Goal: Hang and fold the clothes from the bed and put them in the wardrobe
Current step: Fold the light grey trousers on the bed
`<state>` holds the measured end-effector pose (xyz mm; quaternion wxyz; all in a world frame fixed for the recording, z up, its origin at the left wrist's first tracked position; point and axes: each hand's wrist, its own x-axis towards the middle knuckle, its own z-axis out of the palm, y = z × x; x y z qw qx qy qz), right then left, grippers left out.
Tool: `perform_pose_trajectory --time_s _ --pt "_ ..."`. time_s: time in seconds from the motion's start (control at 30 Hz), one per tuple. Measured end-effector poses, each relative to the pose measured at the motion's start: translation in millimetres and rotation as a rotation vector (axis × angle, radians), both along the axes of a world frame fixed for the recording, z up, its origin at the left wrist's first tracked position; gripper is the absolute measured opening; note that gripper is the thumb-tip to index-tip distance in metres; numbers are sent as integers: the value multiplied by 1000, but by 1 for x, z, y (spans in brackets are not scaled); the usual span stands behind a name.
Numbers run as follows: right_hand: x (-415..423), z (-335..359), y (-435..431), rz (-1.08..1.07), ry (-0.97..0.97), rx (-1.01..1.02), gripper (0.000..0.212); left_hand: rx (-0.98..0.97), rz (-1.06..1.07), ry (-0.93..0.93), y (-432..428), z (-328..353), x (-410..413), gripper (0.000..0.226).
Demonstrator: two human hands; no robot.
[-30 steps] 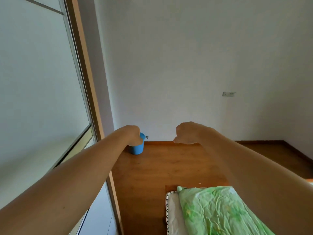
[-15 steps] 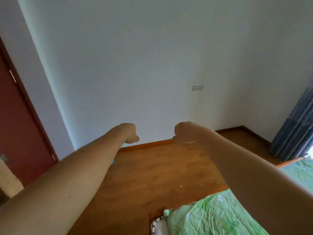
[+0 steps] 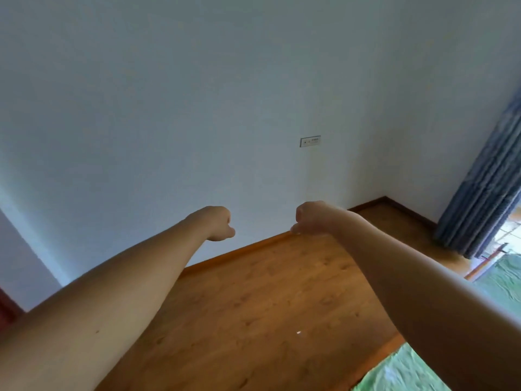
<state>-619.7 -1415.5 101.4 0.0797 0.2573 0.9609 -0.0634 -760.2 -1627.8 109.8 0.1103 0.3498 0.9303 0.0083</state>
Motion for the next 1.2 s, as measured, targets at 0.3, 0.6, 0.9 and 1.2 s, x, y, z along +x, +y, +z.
perform_pose_trajectory --time_s 0.3,0.6,0.9,1.2 --pt "-107 -13 62 -207 12 -14 48 30 -234 16 112 -16 -145 48" --pt "-170 -11 116 -494 -2 -50 45 -23 -457 -7 221 -20 -264 46" --pt "-89 -32 216 -740 -43 -47 38 9 -804 -100 398 -42 -212 49" --pt "2 -53 395 -943 -27 -61 40 53 -1023 -133 618 -49 -121 46"
